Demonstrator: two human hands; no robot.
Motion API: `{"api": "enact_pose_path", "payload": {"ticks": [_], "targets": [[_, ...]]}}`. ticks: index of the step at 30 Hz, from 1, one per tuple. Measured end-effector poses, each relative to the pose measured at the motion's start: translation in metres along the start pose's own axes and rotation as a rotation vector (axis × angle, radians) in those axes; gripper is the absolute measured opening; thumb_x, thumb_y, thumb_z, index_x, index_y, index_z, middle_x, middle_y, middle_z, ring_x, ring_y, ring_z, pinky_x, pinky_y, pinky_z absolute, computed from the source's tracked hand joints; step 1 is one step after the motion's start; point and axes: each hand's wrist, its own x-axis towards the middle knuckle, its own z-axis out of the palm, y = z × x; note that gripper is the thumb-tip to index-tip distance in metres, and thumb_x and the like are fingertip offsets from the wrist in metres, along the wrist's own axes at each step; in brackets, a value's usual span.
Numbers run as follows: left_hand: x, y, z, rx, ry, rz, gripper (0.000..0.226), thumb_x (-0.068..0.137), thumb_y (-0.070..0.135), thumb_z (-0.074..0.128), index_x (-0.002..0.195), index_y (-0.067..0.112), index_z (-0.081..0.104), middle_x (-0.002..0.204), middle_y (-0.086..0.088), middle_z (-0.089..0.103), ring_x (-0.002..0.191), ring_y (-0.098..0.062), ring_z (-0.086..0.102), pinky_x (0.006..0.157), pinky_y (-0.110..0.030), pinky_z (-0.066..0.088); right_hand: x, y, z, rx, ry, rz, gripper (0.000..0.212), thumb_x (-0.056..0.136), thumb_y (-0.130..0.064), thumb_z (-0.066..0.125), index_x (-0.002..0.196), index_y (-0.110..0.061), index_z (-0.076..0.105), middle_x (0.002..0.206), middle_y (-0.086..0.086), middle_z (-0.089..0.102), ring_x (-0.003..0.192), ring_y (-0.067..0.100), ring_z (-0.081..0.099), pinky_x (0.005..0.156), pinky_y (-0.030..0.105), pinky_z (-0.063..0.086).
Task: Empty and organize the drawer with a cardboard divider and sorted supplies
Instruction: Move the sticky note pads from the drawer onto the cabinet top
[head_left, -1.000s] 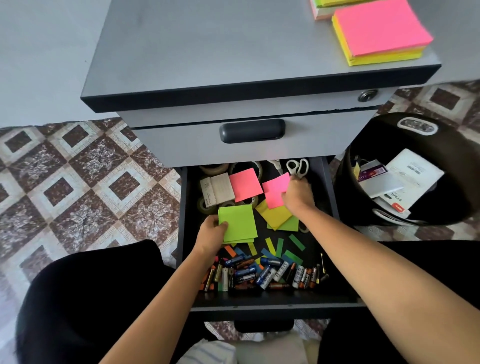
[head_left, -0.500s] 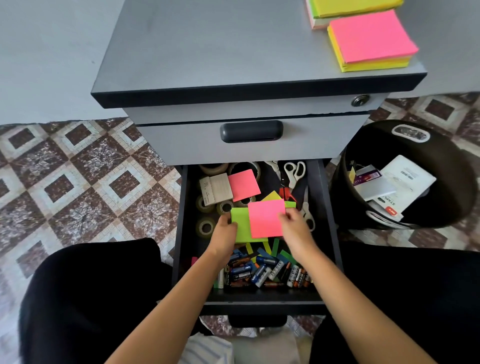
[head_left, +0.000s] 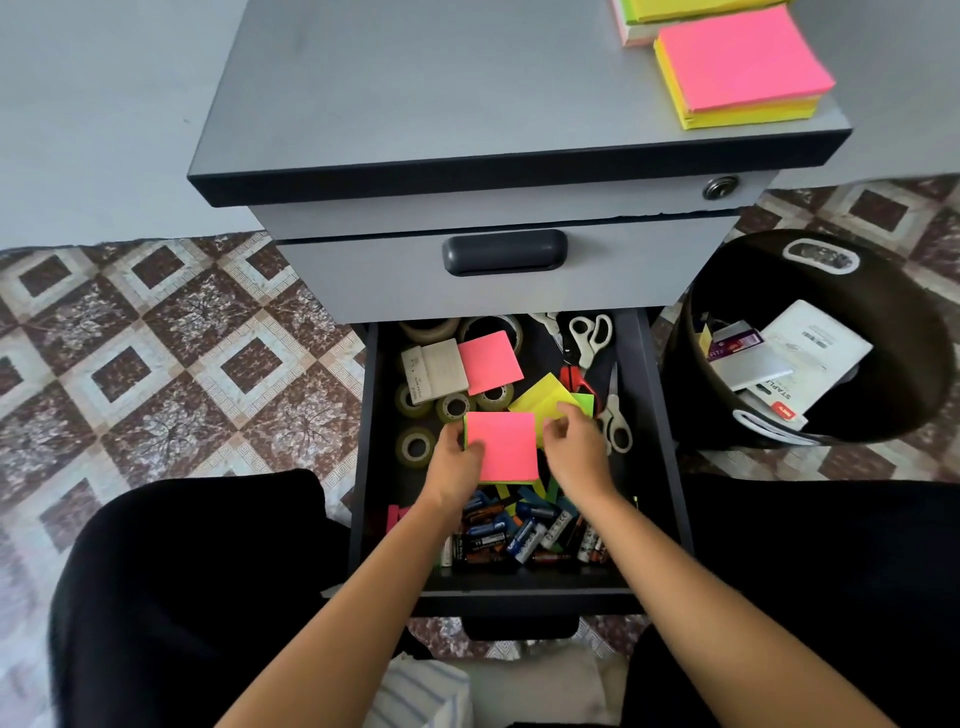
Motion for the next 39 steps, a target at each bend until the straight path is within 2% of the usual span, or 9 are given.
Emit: {"api": "enact_pose_path", "payload": {"ticks": [3,7,12,17,21,26,33,36,39], "targets": [[0.003,-0.003,-0.006,-0.003,0.018,-0.023,0.041,0.097,0.009,0.040,0.138,0.009,0.033,0.114,-0.004,0.049,0.105,-0.020,0.050,0.091,-0.036,0.045,0.025,0.006,-0.008,-0.220,0.106,-0.043,0.046,0.094,-0.025,0.052,0.136,-0.006,0.044,0.130,0.016,0.049,0.122,0.032,0.046,0.098,0.038,0.041],[0.005,-0.005,-0.012,-0.017,0.029,-0.037,0.041,0.097,0.009,0.041,0.138,0.009,0.033,0.117,-0.006,0.051,0.109,-0.023,0.053,0.095,-0.042,0.048,0.039,0.004,-0.012,-0.475,0.036,-0.065,0.059,0.090,-0.037,0.058,0.138,-0.009,0.038,0.132,0.013,0.045,0.125,0.032,0.040,0.096,0.043,0.040],[0.003,-0.003,-0.016,-0.030,0.032,-0.041,0.039,0.098,0.010,0.040,0.137,0.010,0.034,0.118,-0.006,0.051,0.108,-0.023,0.053,0.090,-0.038,0.049,0.039,0.004,-0.007,-0.635,0.020,-0.126,0.056,0.091,-0.027,0.059,0.137,-0.006,0.037,0.133,0.013,0.043,0.121,0.031,0.042,0.097,0.039,0.038],[0.002,-0.003,-0.016,-0.016,0.033,-0.046,0.039,0.098,0.010,0.040,0.136,0.010,0.034,0.119,-0.007,0.052,0.108,-0.023,0.053,0.093,-0.041,0.048,0.039,0.005,-0.008,-0.497,0.055,-0.056,0.032,0.093,-0.013,0.054,0.123,-0.003,0.050,0.125,0.016,0.049,0.113,0.031,0.050,0.088,0.036,0.045],[0.000,-0.002,-0.015,-0.020,0.030,-0.057,0.040,0.097,0.012,0.041,0.136,0.010,0.034,0.120,-0.009,0.053,0.108,-0.025,0.054,0.090,-0.041,0.048,0.030,0.001,-0.024,-0.361,0.059,-0.052,0.027,0.094,-0.020,0.052,0.112,-0.001,0.058,0.118,0.016,0.052,0.106,0.031,0.054,0.081,0.036,0.048],[-0.004,0.004,-0.014,-0.066,0.036,-0.060,0.039,0.097,0.010,0.039,0.136,0.011,0.033,0.112,-0.006,0.053,0.101,-0.024,0.055,0.084,-0.041,0.049,0.004,-0.010,-0.057,-0.008,0.030,-0.052,0.019,0.098,-0.016,0.043,0.110,-0.002,0.049,0.101,0.014,0.058,0.074,0.019,0.051,0.057,0.029,0.036],[-0.021,0.018,-0.001,-0.184,-0.040,-0.028,0.037,0.098,0.007,0.037,0.134,0.012,0.034,0.103,-0.002,0.055,0.094,-0.021,0.056,0.078,-0.035,0.051,-0.036,-0.033,-0.058,0.341,-0.037,0.094,0.030,0.100,-0.013,0.038,0.129,-0.008,0.043,0.104,0.006,0.054,0.100,0.033,0.056,0.086,0.042,0.047],[-0.036,0.028,0.007,-0.242,-0.092,0.007,0.028,0.096,0.004,0.037,0.121,0.016,0.040,0.096,-0.002,0.059,0.082,-0.017,0.058,0.069,-0.031,0.050,-0.044,-0.036,-0.050,0.336,-0.061,0.101,0.028,0.100,-0.013,0.037,0.127,-0.010,0.043,0.113,0.015,0.056,0.110,0.036,0.053,0.086,0.045,0.046],[-0.040,0.033,0.016,-0.243,-0.080,0.028,0.024,0.095,0.008,0.039,0.115,0.017,0.048,0.093,-0.006,0.062,0.080,-0.021,0.060,0.065,-0.034,0.050,-0.049,-0.035,-0.046,0.322,-0.067,0.096,0.032,0.101,-0.017,0.036,0.132,-0.013,0.040,0.101,0.004,0.051,0.104,0.031,0.056,0.079,0.040,0.047]]}}
